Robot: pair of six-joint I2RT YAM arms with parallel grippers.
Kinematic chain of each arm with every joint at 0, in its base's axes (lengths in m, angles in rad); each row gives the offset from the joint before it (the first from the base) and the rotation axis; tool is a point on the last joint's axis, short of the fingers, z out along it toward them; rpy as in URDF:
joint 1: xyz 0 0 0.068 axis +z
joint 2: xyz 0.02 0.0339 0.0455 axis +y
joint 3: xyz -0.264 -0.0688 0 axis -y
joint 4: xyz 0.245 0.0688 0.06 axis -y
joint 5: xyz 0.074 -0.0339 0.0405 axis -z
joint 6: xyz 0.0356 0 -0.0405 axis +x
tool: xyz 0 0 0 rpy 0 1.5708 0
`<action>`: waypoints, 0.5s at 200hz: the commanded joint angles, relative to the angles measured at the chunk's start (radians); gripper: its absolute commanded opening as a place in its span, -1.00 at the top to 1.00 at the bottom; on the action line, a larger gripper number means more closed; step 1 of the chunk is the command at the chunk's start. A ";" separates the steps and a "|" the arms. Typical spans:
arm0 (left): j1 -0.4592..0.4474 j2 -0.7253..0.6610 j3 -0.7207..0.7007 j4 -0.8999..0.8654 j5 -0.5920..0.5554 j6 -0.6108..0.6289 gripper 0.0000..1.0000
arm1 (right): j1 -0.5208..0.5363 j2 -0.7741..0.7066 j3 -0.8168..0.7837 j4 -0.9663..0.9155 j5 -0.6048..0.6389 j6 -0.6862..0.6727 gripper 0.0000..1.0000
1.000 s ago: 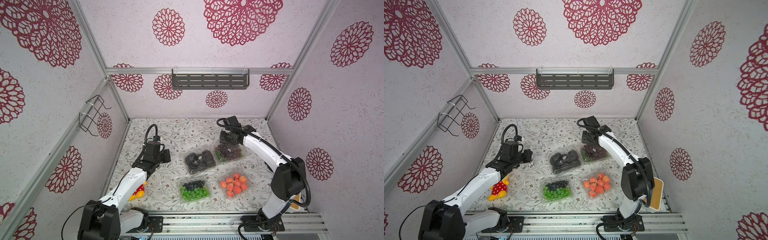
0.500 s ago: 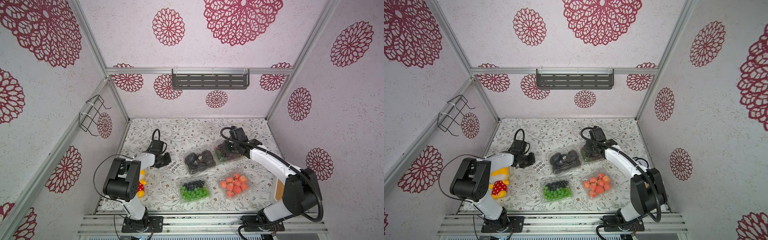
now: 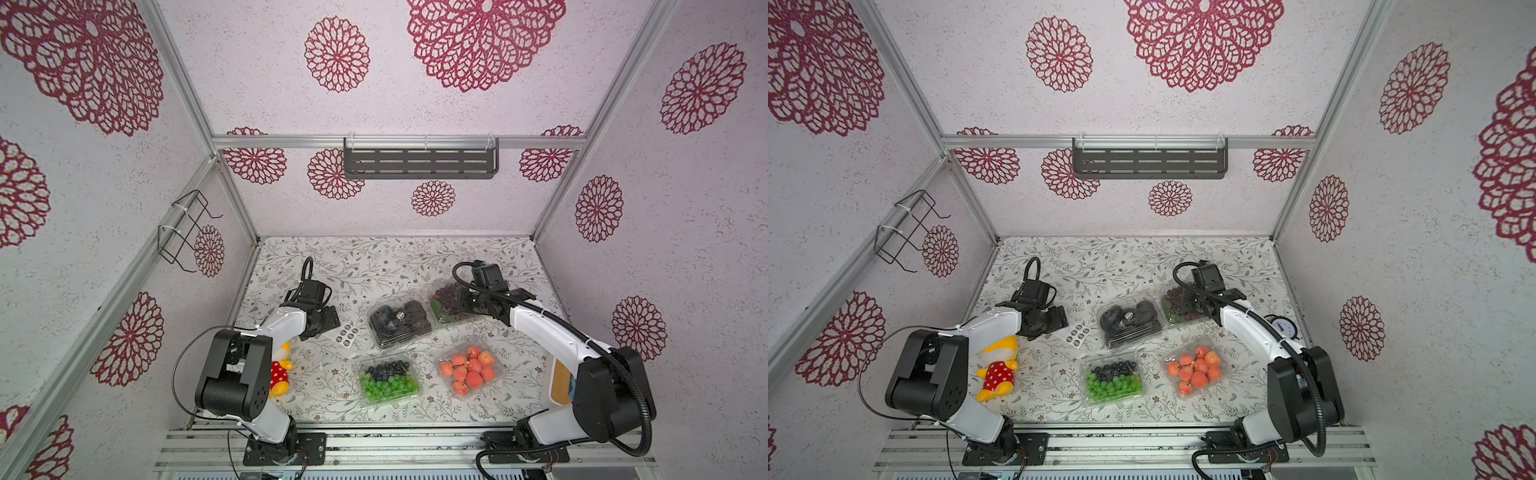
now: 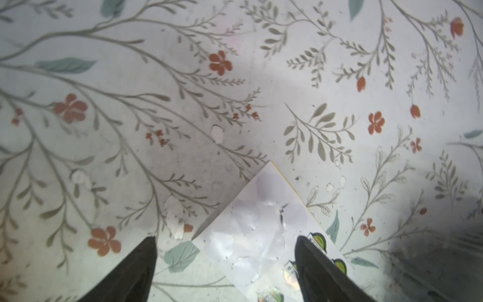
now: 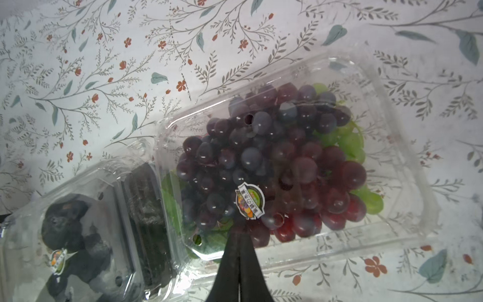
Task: Label fruit boxes
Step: Place the label sticker at the center of the board, then pick up the label sticker from the center of the board.
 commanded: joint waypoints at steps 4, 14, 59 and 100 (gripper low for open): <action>-0.041 -0.085 0.020 -0.057 -0.114 -0.045 -0.91 | -0.010 0.018 0.012 0.048 -0.034 -0.009 0.98; -0.066 -0.109 0.014 -0.055 -0.117 -0.057 -0.94 | -0.018 0.032 0.011 0.063 -0.038 -0.009 1.00; -0.207 -0.151 -0.004 -0.044 -0.121 -0.106 -0.99 | -0.041 0.093 0.014 0.076 -0.043 -0.009 1.00; -0.231 -0.152 -0.025 -0.029 -0.117 -0.132 -1.00 | -0.041 0.108 0.011 0.123 -0.112 -0.034 1.00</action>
